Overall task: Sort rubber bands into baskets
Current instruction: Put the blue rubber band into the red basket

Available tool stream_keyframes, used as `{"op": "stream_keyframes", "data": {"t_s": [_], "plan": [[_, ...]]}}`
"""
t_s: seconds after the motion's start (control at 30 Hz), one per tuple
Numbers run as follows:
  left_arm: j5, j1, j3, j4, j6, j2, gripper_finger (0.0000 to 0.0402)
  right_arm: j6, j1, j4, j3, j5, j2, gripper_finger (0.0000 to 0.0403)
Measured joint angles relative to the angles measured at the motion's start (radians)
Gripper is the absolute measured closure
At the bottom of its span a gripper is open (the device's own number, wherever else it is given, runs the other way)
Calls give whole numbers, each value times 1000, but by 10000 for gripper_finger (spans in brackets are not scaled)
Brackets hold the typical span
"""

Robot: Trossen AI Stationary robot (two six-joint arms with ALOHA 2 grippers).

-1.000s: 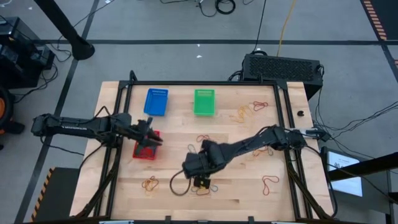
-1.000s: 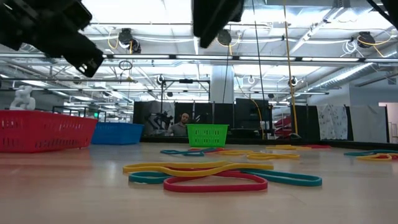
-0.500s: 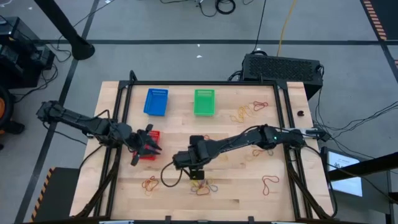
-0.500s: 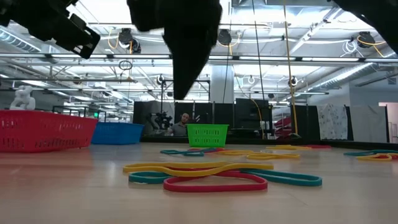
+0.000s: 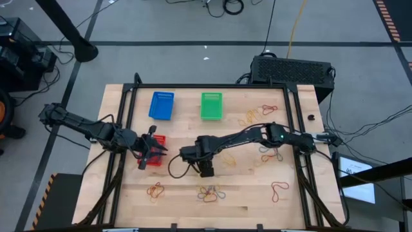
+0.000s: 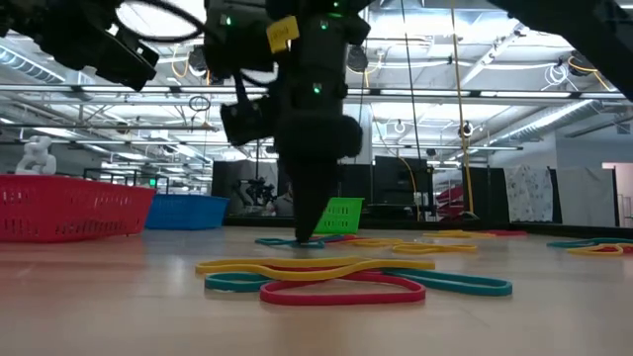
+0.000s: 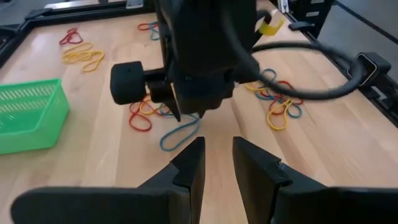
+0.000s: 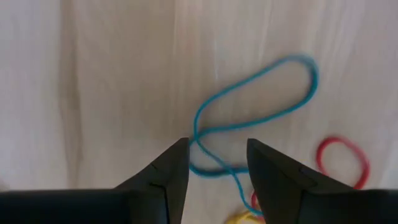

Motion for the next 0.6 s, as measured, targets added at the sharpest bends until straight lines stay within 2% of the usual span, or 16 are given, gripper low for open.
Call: {"op": "stream_keyframes", "data": {"t_s": [0.2,0.3,0.4,0.53,0.6], "plan": [[-17,0,0,-38,8,0,311,-1,-7,68,-60,-68,-6,250],[-145,0,0,-56,24,-13,311,3,-8,118,-100,-90,-13,257],[-297,1,0,-89,16,-37,311,37,-7,118,-106,-93,-13,291],[-351,0,-1,-137,15,-74,311,55,-5,117,-107,-111,-18,374],[-372,0,-13,-127,16,-97,311,62,-5,112,-101,-114,-19,393]]}}
